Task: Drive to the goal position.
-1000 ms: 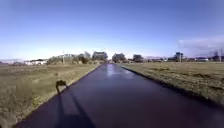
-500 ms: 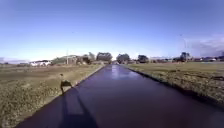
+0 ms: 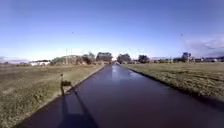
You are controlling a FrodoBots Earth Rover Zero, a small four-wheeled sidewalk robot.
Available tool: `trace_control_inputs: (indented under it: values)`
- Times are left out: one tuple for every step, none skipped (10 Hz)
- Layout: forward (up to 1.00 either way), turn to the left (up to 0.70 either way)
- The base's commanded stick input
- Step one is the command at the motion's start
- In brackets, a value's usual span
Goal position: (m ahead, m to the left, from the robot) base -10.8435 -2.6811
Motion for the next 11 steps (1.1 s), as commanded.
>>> trace_control_inputs:
  values:
    - [1.00,0.02]
    - [1.00,0.02]
    - [1.00,0.02]
    - [1.00,0.00]
    - [1.00,0.00]
    - [1.00,0.01]
    - [1.00,0.02]
    - [1.00,0.02]
    - [1.00,0.02]
    - [1.00,0.00]
    - [1.00,0.01]
